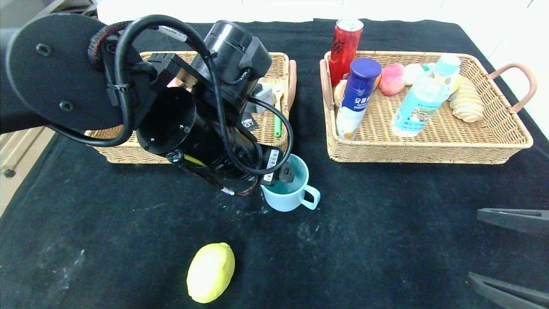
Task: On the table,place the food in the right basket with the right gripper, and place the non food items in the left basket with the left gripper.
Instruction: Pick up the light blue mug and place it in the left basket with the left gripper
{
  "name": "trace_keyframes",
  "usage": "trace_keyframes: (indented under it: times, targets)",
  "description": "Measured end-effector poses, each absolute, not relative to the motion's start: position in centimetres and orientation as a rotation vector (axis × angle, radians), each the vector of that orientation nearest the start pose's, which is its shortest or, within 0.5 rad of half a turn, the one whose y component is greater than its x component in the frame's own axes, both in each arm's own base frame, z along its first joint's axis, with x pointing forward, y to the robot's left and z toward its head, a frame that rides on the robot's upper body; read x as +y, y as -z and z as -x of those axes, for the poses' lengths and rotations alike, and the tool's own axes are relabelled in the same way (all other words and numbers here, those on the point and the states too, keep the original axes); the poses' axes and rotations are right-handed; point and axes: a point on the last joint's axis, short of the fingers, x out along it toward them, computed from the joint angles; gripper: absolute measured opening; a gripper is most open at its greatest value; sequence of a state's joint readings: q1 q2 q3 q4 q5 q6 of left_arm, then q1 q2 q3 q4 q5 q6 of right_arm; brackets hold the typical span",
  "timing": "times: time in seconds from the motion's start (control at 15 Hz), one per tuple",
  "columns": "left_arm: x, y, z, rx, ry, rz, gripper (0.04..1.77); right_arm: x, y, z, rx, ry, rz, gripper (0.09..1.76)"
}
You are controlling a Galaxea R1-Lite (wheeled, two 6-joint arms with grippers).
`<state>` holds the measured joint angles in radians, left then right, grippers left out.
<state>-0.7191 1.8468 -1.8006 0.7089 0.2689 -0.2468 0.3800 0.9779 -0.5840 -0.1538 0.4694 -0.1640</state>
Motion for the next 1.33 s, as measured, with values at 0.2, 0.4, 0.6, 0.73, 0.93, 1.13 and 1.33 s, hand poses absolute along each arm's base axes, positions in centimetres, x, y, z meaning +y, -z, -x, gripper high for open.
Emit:
trace_keyframes:
  times: [0.2, 0.4, 0.6, 0.73, 0.93, 1.13, 1.33]
  targets:
    - [-22.0, -28.0, -26.0, 0.719, 0.315, -0.145, 1.71, 5.4, -22.7, -10.8, 0.18, -0.864, 0.142, 1.71]
    - [-22.3, -27.6, -26.3, 0.728, 0.314, -0.147, 1.71, 5.4, -22.7, -10.8, 0.181, -0.864, 0.142, 1.71]
    - [-22.5, -27.3, -26.5, 0.736, 0.318, -0.149, 1.57, 5.4, -22.7, -10.9, 0.184, -0.864, 0.142, 1.71]
    - [-22.5, -27.2, -26.6, 0.738, 0.32, -0.148, 1.24, 5.5, -22.7, -11.0, 0.186, -0.864, 0.143, 1.71]
    - [-22.5, -27.2, -26.6, 0.74, 0.323, -0.147, 0.87, 5.5, -22.6, -11.1, 0.186, -0.862, 0.153, 1.71]
    - [-22.5, -27.1, -26.6, 0.744, 0.323, -0.148, 0.21, 5.5, -22.5, -11.1, 0.191, -0.862, 0.153, 1.71]
    - [-22.4, -27.0, -26.6, 0.75, 0.322, -0.151, 0.18, 5.5, -22.3, -11.1, 0.192, -0.864, 0.163, 1.71]
